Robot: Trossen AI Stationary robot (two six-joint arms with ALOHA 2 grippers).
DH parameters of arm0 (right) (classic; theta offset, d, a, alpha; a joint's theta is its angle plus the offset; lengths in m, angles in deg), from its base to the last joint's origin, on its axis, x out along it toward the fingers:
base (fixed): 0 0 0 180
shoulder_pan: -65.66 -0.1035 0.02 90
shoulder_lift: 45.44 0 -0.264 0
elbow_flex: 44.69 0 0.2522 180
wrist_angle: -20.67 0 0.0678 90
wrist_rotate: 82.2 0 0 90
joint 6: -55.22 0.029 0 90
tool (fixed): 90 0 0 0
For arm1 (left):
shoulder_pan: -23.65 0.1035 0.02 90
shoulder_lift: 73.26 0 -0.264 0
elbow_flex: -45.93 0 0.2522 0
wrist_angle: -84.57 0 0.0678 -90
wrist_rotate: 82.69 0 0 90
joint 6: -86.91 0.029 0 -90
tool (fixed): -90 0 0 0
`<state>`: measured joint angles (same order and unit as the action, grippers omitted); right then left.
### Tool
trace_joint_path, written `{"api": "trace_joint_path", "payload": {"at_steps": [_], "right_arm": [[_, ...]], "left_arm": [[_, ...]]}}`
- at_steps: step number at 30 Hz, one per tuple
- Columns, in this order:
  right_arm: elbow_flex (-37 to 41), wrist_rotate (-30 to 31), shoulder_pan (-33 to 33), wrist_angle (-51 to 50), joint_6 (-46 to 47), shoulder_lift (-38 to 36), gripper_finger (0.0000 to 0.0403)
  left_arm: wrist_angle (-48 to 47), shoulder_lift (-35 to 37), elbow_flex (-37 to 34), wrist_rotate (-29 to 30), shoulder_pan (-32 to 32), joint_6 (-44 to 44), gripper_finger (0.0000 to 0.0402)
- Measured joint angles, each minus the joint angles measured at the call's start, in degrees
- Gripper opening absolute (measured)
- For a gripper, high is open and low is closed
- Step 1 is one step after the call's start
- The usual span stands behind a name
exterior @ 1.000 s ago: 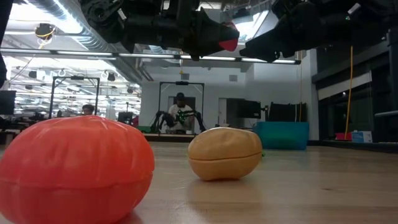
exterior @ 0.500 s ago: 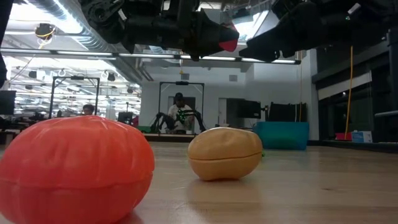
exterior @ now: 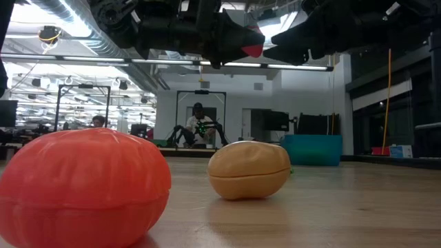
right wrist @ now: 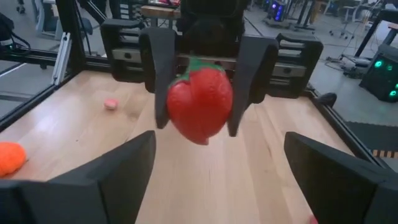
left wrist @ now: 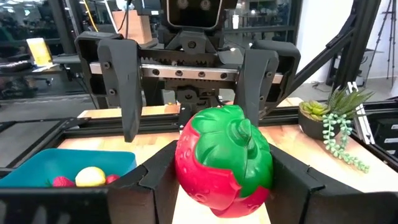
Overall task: Pick and placing Produce into tupperware
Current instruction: Put the red strawberry into the blue bin
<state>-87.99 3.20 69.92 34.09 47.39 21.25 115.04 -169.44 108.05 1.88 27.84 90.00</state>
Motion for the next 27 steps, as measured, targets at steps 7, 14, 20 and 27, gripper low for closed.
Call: {"api": "trace_joint_path", "payload": {"at_steps": [7,14,20,27], "right_arm": [[0.00,0.32,-2.14,-0.33,-12.46,0.02,0.0355],[0.02,8.80,-5.61,-0.20,-24.59,0.58,0.0355],[0.02,9.27,-5.62,5.15,-25.22,3.82,0.0355],[-1.13,9.22,-5.62,11.00,-24.88,8.59,0.0355]], "left_arm": [[0.26,0.00,0.00,0.28,1.25,-3.17,0.0175],[0.43,0.00,0.00,0.26,1.55,-4.08,0.0175],[0.45,0.00,0.00,0.24,1.40,-4.35,0.0175],[0.44,-0.01,0.00,0.00,1.27,-4.30,0.0175]]}}
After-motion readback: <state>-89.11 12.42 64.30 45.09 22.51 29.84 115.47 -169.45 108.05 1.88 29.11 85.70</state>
